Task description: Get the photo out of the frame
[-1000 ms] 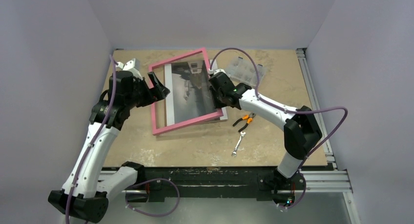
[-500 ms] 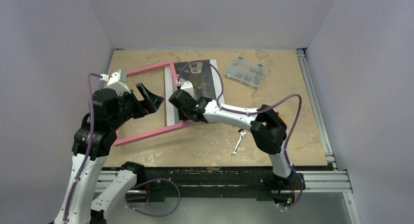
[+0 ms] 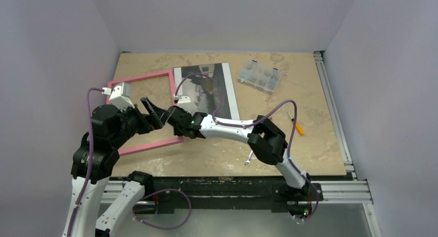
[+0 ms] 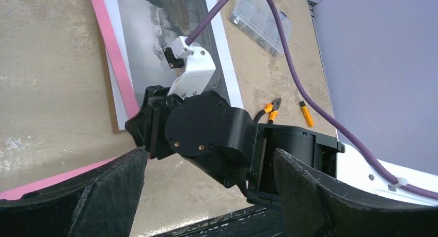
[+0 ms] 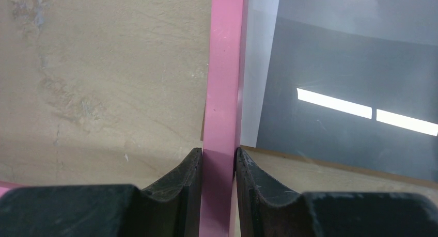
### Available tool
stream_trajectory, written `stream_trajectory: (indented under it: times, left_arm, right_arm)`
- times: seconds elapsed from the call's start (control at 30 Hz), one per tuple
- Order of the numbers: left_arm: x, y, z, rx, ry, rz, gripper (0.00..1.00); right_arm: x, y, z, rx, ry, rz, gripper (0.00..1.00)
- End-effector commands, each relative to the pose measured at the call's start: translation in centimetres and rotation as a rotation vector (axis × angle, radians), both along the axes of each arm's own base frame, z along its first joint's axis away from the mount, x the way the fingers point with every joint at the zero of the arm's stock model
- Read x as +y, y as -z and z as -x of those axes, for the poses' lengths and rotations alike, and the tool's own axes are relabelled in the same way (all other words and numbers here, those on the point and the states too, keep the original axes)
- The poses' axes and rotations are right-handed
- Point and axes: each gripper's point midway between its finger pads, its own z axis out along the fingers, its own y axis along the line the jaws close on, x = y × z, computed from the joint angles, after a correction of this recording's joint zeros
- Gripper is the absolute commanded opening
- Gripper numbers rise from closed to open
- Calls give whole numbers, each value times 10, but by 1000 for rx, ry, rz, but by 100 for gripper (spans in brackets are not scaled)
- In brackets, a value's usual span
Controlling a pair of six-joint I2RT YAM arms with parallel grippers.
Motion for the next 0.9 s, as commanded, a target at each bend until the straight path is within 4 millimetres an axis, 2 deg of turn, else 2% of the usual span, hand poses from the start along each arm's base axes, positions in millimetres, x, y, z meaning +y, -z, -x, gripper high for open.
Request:
stream_trajectory:
  times: [0.0,0.23,0.47,0.53,0.6,0.7,0.73,0.77,0.8,0.87]
  left_arm:
    - [-2,1,6,-9,35,-16,89]
    - [-4,0,5,-8,42,-15,89]
    - [-3,2,1,1,36,-20,89]
    - [-4,3,0,5,35,-21,89]
    - [-4,4,-2,11,34,-23,89]
    - [-4,4,-4,17,29,-21,89]
    - [-4,5,-5,19,26,-21,89]
    - [-4,5,-6,22,26,-23,89]
    - [-4,5,-8,24,25,-24,89]
    - [-6,9,-13,43,27,-24,89]
  right_arm:
    - [36,-38,-1,-29,14,-161,0]
    - [43,-30,9,3,12,-201,0]
    - [65,-33,26,46,-101,-282,8]
    - [68,-33,32,68,-128,-291,15]
    - [72,-37,40,86,-179,-321,28]
    - [78,-60,53,64,-294,-394,37]
    - [77,-63,58,56,-337,-406,44]
    - [77,-67,67,62,-396,-423,47]
    - [73,-70,68,57,-422,-420,47]
    - [47,-71,59,23,-403,-344,50]
